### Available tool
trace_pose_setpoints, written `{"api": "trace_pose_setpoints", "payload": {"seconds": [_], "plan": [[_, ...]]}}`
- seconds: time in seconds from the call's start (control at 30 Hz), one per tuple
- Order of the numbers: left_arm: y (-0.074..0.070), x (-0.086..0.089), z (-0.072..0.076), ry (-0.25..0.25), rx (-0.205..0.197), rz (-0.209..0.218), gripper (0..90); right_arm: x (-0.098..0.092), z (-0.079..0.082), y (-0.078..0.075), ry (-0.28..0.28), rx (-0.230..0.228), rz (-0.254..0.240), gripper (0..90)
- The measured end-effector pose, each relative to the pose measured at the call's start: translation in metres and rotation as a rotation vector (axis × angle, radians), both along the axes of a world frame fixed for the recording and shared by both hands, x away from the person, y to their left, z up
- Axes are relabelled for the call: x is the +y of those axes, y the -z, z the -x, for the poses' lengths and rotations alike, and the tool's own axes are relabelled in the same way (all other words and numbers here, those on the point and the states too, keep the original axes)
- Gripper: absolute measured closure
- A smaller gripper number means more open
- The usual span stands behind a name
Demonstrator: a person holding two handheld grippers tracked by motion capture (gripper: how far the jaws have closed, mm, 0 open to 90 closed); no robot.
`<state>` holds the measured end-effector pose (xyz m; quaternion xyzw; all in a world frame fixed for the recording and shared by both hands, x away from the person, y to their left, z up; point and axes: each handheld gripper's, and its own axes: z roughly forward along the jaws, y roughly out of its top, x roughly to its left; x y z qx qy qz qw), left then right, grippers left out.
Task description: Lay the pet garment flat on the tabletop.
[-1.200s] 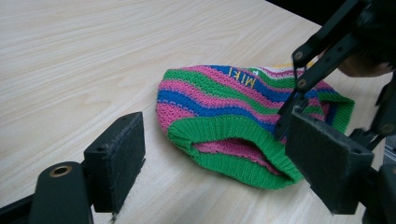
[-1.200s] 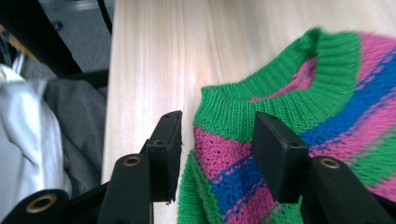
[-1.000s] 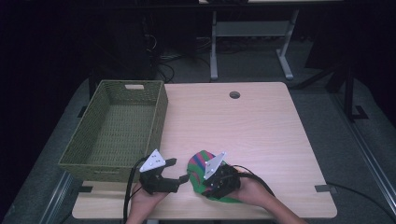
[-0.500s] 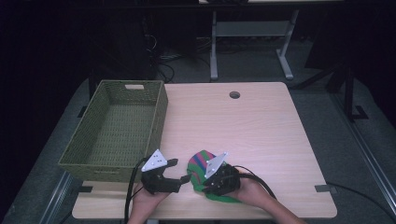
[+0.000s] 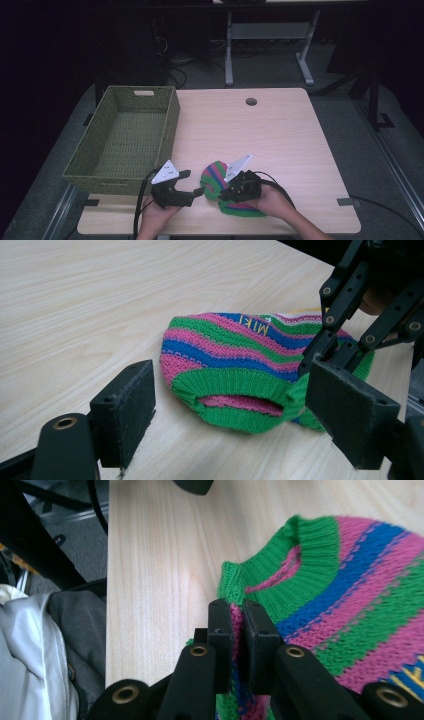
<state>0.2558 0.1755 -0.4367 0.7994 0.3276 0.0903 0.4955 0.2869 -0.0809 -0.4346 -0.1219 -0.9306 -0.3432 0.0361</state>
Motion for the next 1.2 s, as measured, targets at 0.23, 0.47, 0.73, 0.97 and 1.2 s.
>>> {"api": "trace_pose_setpoints", "payload": {"seconds": [0.23, 0.47, 0.73, 0.97, 1.2], "plan": [[0.0, 0.001, -0.001, -0.003, 0.007, 0.014, 19.7, -0.007, -0.001, -0.006, 0.007, -0.017, -0.003, 83.3], [0.0, 0.002, -0.001, 0.0, 0.0, 0.004, 19.9, -0.008, -0.005, -0.015, 0.008, -0.027, -0.007, 83.4], [0.001, 0.004, -0.003, -0.004, 0.007, 0.015, 20.1, -0.014, -0.012, -0.03, 0.013, -0.024, -0.01, 83.3], [-0.001, 0.001, -0.002, 0.012, -0.014, 0.002, 20.7, -0.026, -0.021, -0.047, 0.046, -0.043, -0.036, 83.3], [-0.001, -0.001, -0.002, 0.03, -0.012, -0.018, 21.1, -0.035, -0.026, -0.059, 0.066, -0.047, -0.043, 83.4]]}}
